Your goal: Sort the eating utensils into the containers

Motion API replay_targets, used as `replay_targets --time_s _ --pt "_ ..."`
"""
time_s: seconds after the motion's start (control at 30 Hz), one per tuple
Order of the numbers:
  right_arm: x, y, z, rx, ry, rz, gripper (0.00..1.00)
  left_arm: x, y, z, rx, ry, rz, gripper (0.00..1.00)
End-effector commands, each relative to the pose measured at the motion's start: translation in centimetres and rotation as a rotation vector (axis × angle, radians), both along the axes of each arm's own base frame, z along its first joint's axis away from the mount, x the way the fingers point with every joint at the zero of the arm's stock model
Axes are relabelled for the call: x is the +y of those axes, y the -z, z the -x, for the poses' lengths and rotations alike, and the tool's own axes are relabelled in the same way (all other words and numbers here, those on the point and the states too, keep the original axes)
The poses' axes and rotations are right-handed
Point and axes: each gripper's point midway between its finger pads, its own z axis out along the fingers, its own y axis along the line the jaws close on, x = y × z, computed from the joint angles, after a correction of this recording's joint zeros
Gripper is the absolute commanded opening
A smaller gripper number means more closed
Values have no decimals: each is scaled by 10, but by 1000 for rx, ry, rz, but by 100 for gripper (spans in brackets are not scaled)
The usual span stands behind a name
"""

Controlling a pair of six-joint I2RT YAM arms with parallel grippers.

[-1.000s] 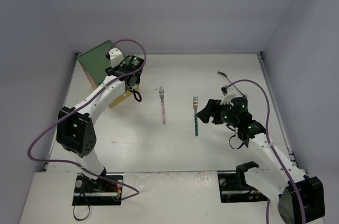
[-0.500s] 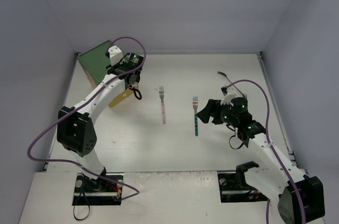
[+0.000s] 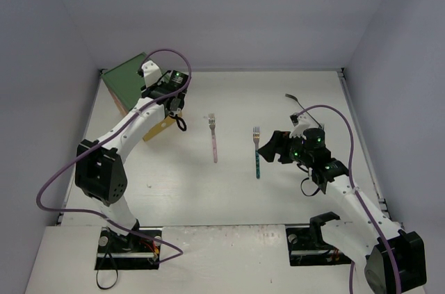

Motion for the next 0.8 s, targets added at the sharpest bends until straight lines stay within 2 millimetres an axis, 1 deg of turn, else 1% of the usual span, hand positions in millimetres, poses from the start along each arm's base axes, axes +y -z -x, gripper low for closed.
replay_targets --time_s 0.0,0.07,0.17,0.33,0.47,0.6,0.77 --pt "4 -21 -11 -94 -17 -28 75 -14 -11 9 -68 -1 71 8" --pt "4 -21 -11 -95 -17 -29 75 -17 -8 14 -68 2 78 8" --pt "4 -22 -11 -97 -17 -30 75 -31 -6 24 -68 32 84 8" --pt "4 -24 -11 -105 -18 -33 75 -43 -6 40 -75 55 100 8" --pt "4 -24 -11 -104 -17 -34 75 -58 -5 55 -66 89 110 9" --pt "4 -24 -11 -103 -18 -32 75 -77 -8 66 -52 161 100 18" --pt "4 -23 -10 -103 -17 -33 75 -95 -20 79 -34 270 80 35"
